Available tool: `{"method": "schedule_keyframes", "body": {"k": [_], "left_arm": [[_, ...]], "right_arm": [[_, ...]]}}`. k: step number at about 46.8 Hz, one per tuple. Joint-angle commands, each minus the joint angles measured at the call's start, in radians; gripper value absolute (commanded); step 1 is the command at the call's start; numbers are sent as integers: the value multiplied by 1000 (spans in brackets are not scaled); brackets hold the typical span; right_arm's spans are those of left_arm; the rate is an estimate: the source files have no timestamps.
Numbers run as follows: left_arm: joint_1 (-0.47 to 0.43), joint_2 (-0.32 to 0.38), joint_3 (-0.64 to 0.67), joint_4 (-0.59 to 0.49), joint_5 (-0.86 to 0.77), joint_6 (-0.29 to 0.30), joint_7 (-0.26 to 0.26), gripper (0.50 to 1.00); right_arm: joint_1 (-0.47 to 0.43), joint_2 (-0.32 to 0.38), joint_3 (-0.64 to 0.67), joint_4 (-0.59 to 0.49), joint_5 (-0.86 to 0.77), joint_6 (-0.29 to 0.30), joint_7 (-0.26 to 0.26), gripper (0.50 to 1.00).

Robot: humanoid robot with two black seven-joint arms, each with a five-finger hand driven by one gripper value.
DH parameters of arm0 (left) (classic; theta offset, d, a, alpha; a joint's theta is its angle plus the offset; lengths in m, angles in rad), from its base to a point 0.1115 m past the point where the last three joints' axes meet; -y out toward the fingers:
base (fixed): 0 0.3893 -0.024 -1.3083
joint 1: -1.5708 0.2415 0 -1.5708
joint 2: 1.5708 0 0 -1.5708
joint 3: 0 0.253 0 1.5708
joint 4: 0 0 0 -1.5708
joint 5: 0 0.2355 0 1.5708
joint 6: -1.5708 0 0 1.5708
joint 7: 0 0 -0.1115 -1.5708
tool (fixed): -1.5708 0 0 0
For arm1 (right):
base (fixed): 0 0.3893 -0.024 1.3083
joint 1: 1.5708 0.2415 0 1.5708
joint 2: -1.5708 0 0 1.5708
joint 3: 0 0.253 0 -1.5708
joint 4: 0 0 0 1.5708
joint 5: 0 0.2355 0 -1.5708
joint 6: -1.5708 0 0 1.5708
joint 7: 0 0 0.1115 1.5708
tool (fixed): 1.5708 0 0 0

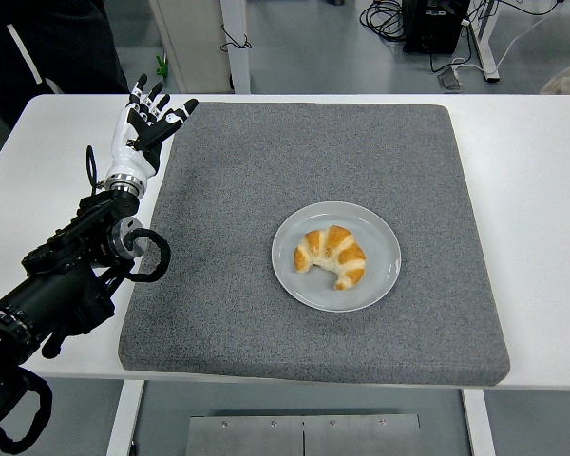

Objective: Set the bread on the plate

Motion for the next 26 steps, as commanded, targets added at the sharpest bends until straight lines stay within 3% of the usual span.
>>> {"method": "schedule_keyframes", "body": {"k": [1,20,26], "left_arm": [[-4,-5,-2,19,-30,-17,2,966],[-32,-28,-8,74,-83,-126,6,968],[-33,-29,-10,76,-83,-128,6,968]], "right_arm": [[0,0,0,0,0,0,0,1000],[9,0,-2,2,0,1,0,1000],[9,0,-2,3,0,3,0,1000]]}}
